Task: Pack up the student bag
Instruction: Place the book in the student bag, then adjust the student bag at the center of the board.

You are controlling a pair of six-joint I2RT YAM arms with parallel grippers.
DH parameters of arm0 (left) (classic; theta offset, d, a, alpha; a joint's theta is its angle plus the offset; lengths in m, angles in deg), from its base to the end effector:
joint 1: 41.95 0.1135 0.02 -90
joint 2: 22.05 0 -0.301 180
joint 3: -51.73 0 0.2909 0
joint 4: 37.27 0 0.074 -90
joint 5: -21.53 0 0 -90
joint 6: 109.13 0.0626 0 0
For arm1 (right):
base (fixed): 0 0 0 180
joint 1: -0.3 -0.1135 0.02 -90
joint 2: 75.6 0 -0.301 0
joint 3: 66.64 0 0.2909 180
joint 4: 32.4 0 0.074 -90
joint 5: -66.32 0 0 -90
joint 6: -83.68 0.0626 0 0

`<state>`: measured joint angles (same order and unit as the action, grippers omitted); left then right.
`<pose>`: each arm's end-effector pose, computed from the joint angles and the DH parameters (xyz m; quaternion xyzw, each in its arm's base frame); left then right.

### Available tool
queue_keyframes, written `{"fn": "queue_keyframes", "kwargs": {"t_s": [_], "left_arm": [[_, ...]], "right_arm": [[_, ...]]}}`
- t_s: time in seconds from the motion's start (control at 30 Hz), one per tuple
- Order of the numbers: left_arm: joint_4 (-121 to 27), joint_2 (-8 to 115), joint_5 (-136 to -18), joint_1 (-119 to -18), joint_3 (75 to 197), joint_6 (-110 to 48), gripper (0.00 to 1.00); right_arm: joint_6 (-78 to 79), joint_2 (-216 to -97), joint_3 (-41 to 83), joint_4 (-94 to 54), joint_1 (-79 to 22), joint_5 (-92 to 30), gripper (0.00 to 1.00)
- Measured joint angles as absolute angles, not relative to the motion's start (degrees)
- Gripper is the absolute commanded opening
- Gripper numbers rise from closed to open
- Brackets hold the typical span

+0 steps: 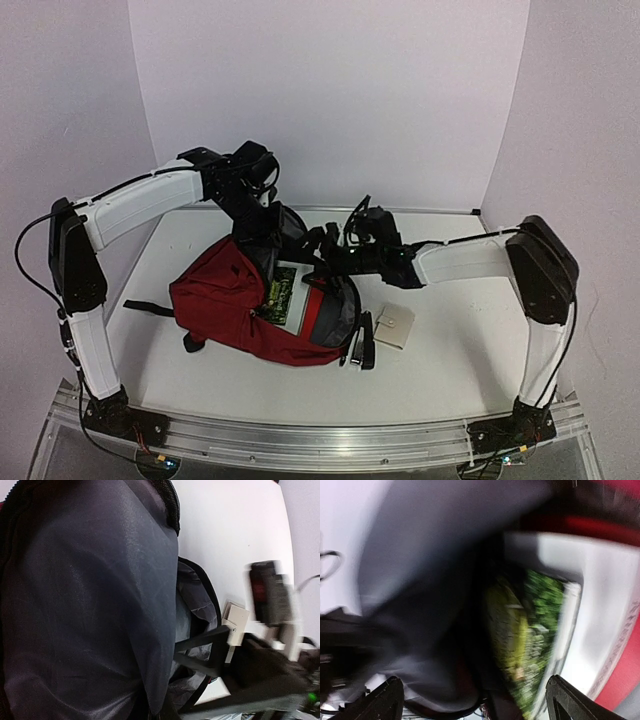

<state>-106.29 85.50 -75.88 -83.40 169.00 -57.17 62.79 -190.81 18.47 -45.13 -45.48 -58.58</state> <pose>0.3447 -0.3152 0.3326 0.0457 0.9614 -0.2168 0.1633 0.3366 0.3973 0.2025 -0.0185 0.7887 0.6062 0.1004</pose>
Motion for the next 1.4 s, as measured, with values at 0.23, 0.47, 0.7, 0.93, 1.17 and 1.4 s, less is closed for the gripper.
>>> {"fn": "queue_keyframes", "kwargs": {"t_s": [0.23,0.47,0.7,0.93,1.17,1.4], "left_arm": [[-105.7,84.4,-76.2,-83.5,167.0,-57.6,0.06],[-106.9,82.7,-77.3,-87.4,163.8,-54.9,0.17],[-110.2,79.9,-78.4,-94.9,159.1,-50.2,0.35],[-106.6,67.9,-74.5,-95.2,145.4,-55.8,0.73],[-101.4,48.7,-65.1,-94.3,129.9,-74.4,0.85],[-98.5,41.3,-61.8,-93.0,114.0,-89.9,0.90]], "right_arm": [[55.1,-181.8,17.8,-33.4,-44.1,-55.2,0.98],[40.7,-179.7,16.7,-23.2,-35.1,-56.5,0.95],[22.4,-179.7,21.5,-14.0,-30.2,-56.5,0.92],[12.5,-181.3,30.3,-10.2,-30.2,-58.9,0.93],[6.5,-188.0,33.9,-8.5,-30.1,-59.6,0.92],[2.8,-195.5,33.9,-5.8,-30.1,-60.9,0.87]]}}
